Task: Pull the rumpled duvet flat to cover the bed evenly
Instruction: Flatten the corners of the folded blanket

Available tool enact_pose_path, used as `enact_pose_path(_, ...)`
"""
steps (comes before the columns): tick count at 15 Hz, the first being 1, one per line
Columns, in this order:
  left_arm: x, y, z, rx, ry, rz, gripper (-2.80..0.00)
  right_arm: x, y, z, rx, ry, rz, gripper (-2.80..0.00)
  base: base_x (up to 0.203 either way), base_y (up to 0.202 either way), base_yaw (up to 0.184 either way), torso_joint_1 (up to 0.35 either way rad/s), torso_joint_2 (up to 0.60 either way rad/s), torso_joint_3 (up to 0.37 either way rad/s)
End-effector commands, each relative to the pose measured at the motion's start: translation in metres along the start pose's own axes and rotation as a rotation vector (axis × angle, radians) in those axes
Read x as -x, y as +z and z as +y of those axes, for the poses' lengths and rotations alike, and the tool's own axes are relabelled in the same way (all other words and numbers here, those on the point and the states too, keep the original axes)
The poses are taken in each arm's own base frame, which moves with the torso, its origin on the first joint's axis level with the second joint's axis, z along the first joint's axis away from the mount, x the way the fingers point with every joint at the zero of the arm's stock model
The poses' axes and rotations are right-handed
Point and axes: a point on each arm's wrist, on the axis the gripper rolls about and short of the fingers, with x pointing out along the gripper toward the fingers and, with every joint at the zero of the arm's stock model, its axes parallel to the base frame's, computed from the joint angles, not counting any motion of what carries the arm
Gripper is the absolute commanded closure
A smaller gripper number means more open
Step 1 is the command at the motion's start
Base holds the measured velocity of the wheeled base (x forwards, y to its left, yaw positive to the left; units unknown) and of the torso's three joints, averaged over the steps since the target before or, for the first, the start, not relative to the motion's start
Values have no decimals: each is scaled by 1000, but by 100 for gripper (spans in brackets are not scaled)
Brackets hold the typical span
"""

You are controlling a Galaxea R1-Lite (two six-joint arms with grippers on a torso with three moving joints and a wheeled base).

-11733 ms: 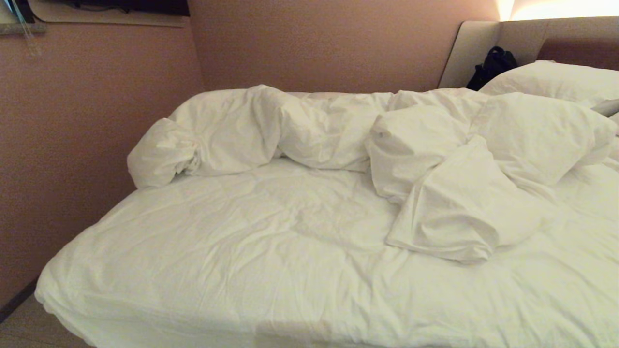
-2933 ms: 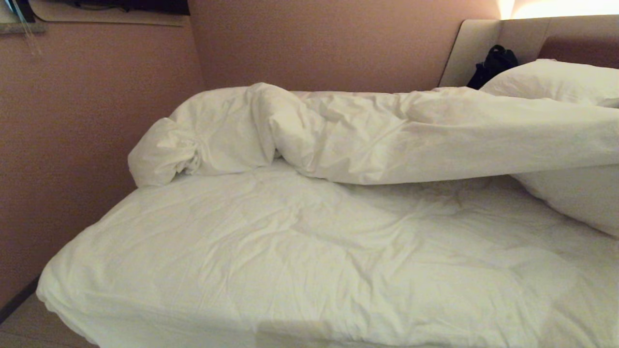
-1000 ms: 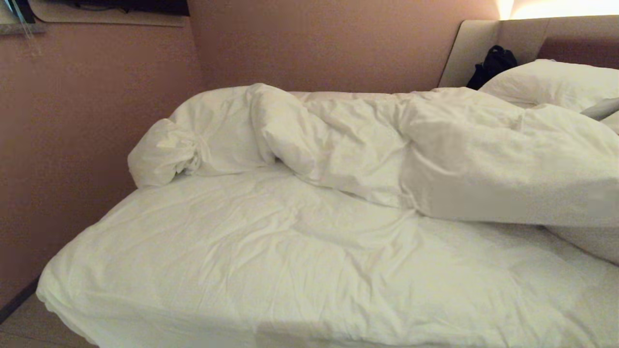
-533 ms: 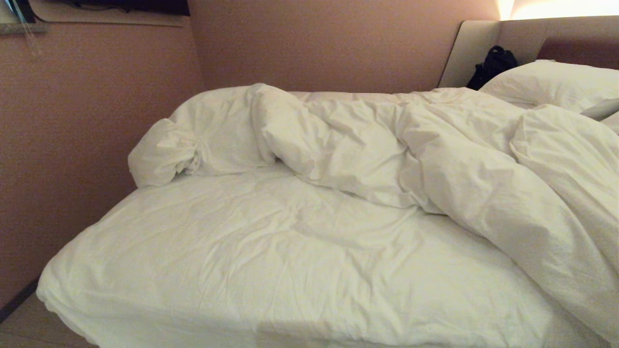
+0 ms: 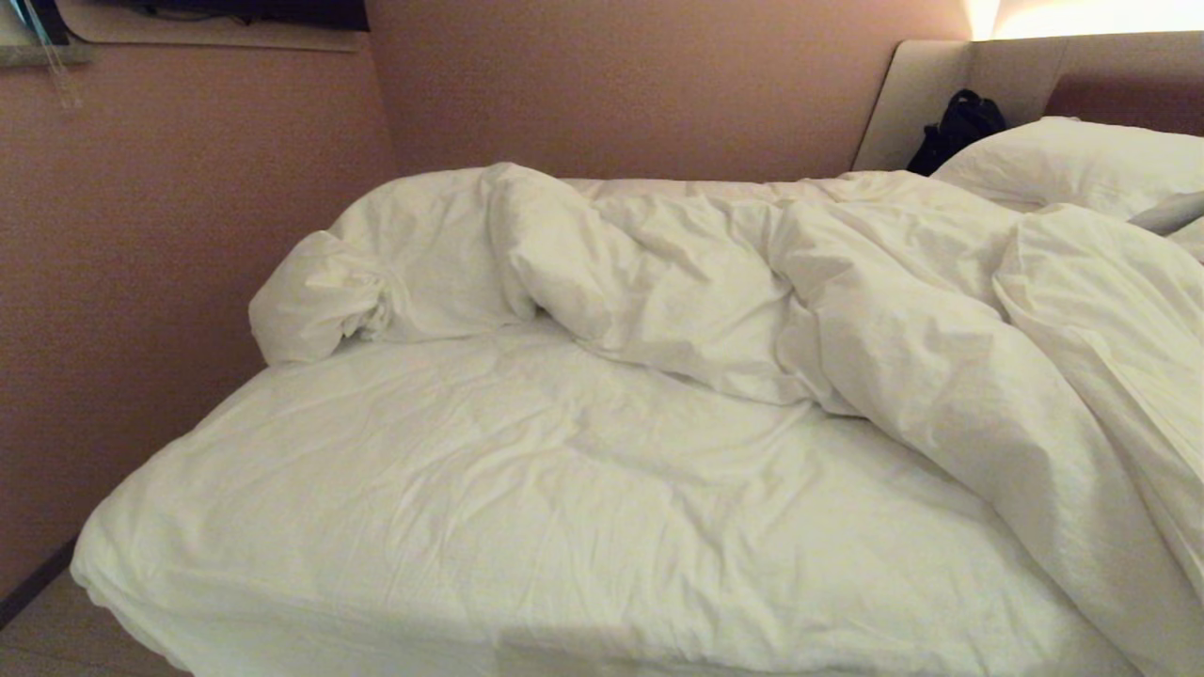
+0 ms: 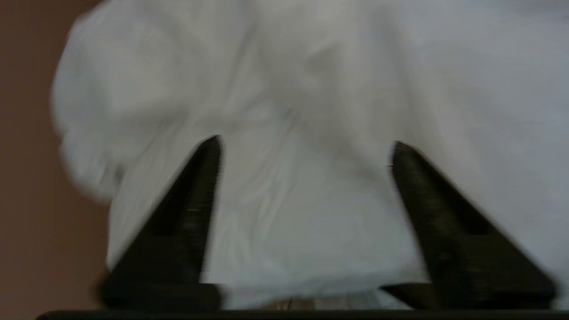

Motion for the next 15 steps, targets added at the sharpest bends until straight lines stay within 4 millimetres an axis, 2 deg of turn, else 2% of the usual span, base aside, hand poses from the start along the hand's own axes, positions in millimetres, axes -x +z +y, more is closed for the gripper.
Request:
enact_pose_path(1, 0, 0, 0, 0, 1, 1, 0, 1, -10, 12, 36, 65, 42, 0, 0, 0, 0, 0, 0, 0)
enact_pose_path(8, 0, 0, 0, 0, 1, 1, 0, -48, -10, 31, 128, 207, 180, 0, 0, 0, 0, 0, 0, 0)
enact_pose_path(13, 0, 0, 0, 0, 1, 1, 0, -101, -28, 60, 228, 112, 237, 0, 0, 0, 0, 0, 0, 0)
enact_pose_path(15, 0, 0, 0, 0, 1, 1, 0, -132, -30, 73, 232, 101, 199, 0, 0, 0, 0, 0, 0, 0)
